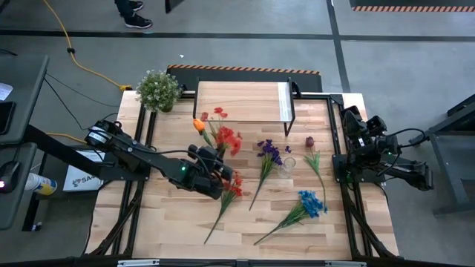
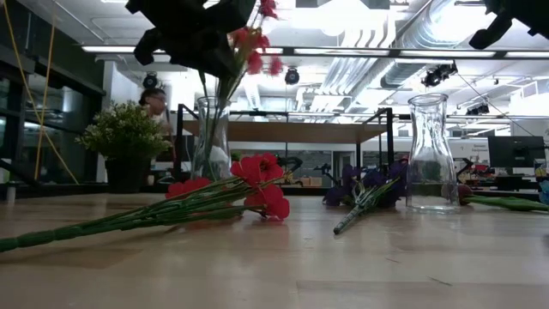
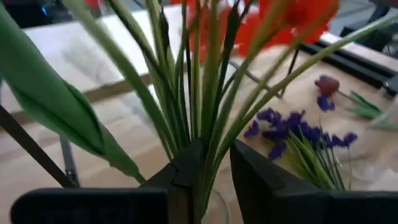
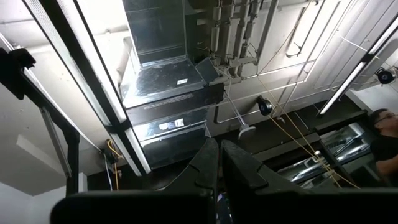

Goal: Pick and place flowers into a vace then onto a shelf
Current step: Put the left orange flowers into the left transparent vase, then put the orange flowers into the left transparent vase

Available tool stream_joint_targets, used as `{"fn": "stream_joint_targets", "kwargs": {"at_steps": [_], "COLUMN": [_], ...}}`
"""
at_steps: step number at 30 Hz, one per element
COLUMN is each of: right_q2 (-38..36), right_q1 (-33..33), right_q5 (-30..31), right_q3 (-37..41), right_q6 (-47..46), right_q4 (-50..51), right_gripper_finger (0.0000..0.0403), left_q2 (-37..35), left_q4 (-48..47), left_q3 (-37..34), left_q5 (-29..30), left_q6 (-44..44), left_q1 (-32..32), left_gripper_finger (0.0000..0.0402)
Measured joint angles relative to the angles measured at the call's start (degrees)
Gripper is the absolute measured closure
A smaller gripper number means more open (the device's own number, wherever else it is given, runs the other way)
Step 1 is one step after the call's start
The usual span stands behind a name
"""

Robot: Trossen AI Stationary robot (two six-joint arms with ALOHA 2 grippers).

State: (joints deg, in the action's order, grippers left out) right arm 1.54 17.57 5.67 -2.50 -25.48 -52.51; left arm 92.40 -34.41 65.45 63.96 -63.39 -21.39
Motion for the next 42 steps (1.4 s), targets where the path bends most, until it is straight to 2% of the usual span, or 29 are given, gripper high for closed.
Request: {"fn": "stream_joint_targets", "kwargs": {"at_steps": [11,19,26,33,38,42], "right_q2": [0.0,0.0,0.0,0.0,0.0,0.0], "right_q1": [0.0,0.0,0.0,0.0,0.0,0.0], "right_q5": [0.0,0.0,-0.1,-0.1,-0.1,-0.1], "right_q3": [0.0,0.0,0.0,0.0,0.0,0.0], "right_q6": [0.0,0.0,0.0,0.0,0.0,0.0], "right_q4": [0.0,0.0,0.0,-0.1,0.0,-0.1], "right_gripper_finger": [0.0391,0.0391,0.0391,0.0391,0.0391,0.0391], "left_q2": [-1.3,-3.3,-5.6,-8.5,-9.9,-10.4], "left_q4": [0.2,-1.6,-2.3,-3.6,-4.5,-5.0], "left_q3": [0.0,-0.1,0.1,0.1,0.1,0.0], "left_q5": [-9.6,-13.4,-13.5,-16.4,-19.5,-24.4], "left_q6": [0.1,0.1,0.1,0.0,-0.3,-1.5], "left_q1": [-0.1,-1.2,-2.7,-3.8,-4.7,-5.0], "left_gripper_finger": [0.0289,0.0289,0.0289,0.0289,0.0289,0.0289]}}
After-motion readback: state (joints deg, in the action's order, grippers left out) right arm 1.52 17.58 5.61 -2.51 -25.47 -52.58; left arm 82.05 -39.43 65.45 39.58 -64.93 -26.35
